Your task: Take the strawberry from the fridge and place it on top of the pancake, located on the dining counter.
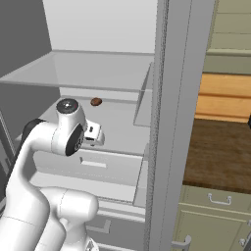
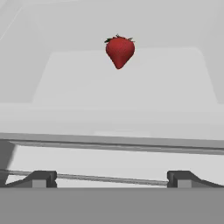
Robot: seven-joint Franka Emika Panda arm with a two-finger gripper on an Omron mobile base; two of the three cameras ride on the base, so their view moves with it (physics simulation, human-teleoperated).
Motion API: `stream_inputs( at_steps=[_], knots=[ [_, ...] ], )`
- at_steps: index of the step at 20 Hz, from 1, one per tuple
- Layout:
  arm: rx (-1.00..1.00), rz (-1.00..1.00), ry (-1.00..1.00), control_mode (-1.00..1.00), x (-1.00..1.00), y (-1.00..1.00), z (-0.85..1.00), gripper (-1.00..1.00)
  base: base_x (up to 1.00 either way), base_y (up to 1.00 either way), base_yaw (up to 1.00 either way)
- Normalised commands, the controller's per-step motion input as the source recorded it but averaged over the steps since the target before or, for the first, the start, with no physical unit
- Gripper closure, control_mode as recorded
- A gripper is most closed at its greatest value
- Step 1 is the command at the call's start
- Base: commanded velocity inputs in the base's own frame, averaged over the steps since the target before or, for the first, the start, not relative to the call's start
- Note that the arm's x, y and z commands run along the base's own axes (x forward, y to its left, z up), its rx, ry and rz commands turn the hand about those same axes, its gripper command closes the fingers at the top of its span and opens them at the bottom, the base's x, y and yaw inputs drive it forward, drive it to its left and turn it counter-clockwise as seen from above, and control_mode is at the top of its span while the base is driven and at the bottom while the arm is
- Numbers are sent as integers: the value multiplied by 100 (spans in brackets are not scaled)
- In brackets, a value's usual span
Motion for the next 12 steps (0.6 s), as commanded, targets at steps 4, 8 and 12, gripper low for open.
stream_inputs(
  at_steps=[4, 8, 12],
  knots=[
    [-1, -2, -9, -100, 29, 4, 2, -100, 0, 0, 0],
    [-4, -17, 2, -100, 66, 0, 0, -100, 0, 0, 0],
    [-1, -13, -7, -100, 69, 0, -9, -100, 0, 0, 0]
  ],
)
